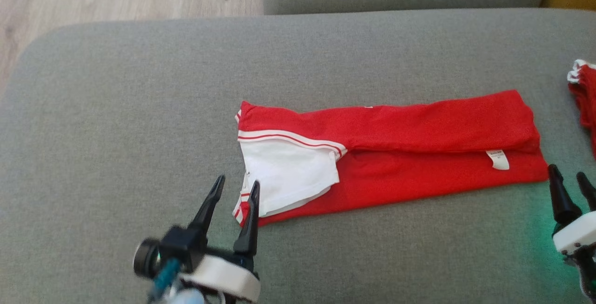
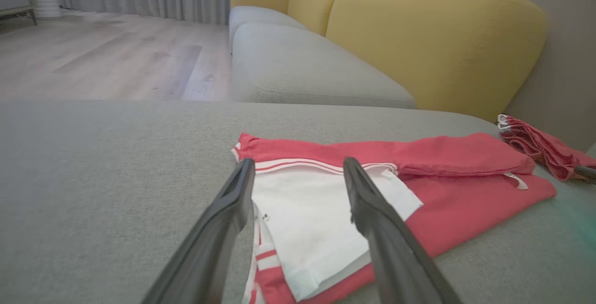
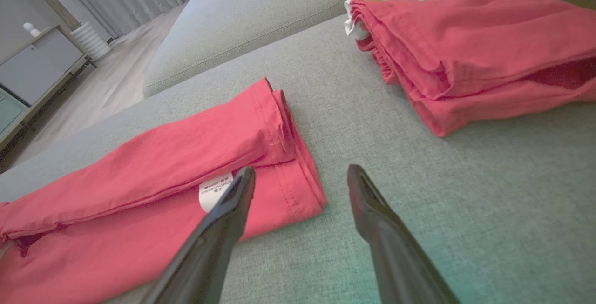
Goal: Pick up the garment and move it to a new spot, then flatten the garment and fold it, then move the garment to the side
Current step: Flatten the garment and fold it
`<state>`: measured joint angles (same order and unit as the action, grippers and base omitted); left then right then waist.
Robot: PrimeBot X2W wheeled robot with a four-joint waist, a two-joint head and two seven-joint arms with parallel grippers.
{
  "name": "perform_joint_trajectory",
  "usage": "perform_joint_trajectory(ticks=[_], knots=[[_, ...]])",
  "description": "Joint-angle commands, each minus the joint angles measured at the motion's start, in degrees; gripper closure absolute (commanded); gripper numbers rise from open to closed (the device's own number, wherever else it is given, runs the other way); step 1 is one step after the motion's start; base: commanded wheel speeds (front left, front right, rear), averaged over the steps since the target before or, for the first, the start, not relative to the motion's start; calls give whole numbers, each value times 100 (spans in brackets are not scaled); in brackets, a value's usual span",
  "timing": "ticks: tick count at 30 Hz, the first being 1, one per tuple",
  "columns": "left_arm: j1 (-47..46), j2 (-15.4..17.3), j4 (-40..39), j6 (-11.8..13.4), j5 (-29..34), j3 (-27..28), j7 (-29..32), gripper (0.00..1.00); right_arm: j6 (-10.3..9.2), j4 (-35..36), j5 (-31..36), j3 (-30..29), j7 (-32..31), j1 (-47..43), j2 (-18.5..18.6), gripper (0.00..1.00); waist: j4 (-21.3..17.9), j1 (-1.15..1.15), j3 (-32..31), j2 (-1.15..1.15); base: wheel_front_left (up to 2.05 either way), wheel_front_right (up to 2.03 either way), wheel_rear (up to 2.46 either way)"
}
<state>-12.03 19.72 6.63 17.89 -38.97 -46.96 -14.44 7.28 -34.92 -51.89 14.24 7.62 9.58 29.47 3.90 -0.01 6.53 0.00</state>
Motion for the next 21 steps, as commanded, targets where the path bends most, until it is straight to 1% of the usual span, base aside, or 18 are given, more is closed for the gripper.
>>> perform_joint_trajectory(ticks=[1, 4, 7, 12, 16, 17, 18, 19, 21], knots=[[1, -43, -225, 121, 286, 413, -55, 0, 21, 156, 99, -35, 13, 10, 100, 0, 44, 1, -70, 0, 0, 0, 0], [436, -367, -414, 322, 966, 865, -55, 0, 21, 123, 293, -274, -79, 58, -70, 0, 156, 1, -116, 0, 0, 0, 0], [785, -642, -640, 361, 1542, 1211, -55, 0, 21, -42, 476, -554, -174, 263, -207, 0, 314, 1, -109, 0, 0, 0, 0], [1098, -915, -840, 167, 2230, 1474, -55, 0, 21, -748, 995, -1013, -300, 796, -329, 0, 585, 1, -49, 0, 0, 0, 0], [1168, -1104, -879, -76, 2507, 1622, -55, 0, 21, -1509, 1448, -1302, -404, 1160, -379, 0, 776, 1, 14, 0, 0, 0, 0], [1168, -1104, -879, -76, 2507, 1622, -55, 0, 21, -1509, 1448, -1302, -404, 1160, -379, 0, 776, 1, 14, 0, 0, 0, 0], [1181, -1184, -870, -188, 2606, 1695, -55, 0, 21, -1841, 1621, -1360, -555, 1275, -421, 0, 824, 1, 38, 0, 0, 0, 0], [1181, -1184, -870, -188, 2606, 1695, -55, 0, 21, -1841, 1621, -1360, -555, 1275, -421, 0, 824, 1, 38, 0, 0, 0, 0], [1204, -1258, -863, -282, 2682, 1773, -55, 0, 21, -2103, 1770, -1388, -698, 1331, -459, 0, 848, 1, 56, 0, 0, 0, 0]])
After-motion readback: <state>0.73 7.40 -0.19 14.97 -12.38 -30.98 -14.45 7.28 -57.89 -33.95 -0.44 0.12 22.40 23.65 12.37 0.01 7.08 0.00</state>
